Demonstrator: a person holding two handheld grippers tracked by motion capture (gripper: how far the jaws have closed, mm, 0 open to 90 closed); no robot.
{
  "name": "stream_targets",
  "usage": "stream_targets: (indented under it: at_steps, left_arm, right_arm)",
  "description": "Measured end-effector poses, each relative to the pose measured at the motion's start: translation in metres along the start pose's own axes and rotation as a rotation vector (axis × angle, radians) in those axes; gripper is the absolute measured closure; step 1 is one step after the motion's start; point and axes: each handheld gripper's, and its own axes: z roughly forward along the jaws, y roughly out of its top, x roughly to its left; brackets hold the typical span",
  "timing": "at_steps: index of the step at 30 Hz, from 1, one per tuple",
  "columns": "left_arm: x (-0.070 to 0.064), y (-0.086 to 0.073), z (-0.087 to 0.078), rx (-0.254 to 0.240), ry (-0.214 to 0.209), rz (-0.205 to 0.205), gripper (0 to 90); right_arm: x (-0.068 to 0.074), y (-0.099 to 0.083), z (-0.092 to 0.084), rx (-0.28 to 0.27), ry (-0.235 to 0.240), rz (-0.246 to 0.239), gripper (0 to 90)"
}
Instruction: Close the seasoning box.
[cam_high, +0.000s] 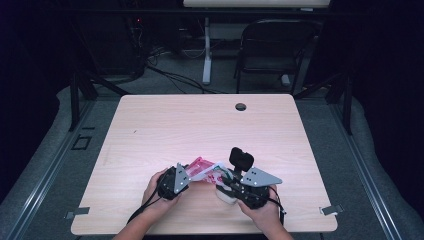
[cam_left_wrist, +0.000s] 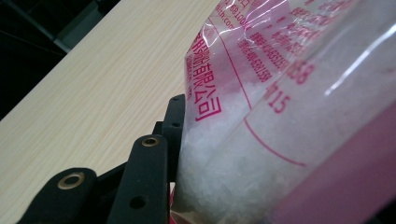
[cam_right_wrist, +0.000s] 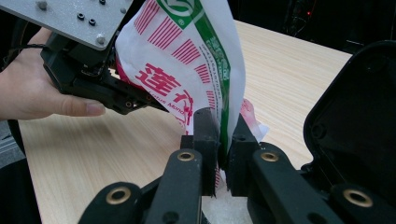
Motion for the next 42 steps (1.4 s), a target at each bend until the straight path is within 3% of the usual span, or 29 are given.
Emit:
stream_targets:
  at_steps: [17,27,42]
  left_arm:
    - [-0.0006,-0.0044,0.0064,0.02,-0.061,-0.044,67.3]
    - [0.0017,-0.0063,0.0082,0.026,-0.081,-0.061,67.4]
    - [0.0037,-0.0082,0.0097,0.018,-0.094,-0.101,67.6]
  right_arm:
    - [0.0003,-0.0003,0.0023,-0.005,-0.003,0.003,78.7]
    - [0.0012,-0.001,0.0038,-0.024,0.015,0.031,61.9]
    - [0.0008,-0.001,0.0026,-0.043,0.009,0.038,55.8]
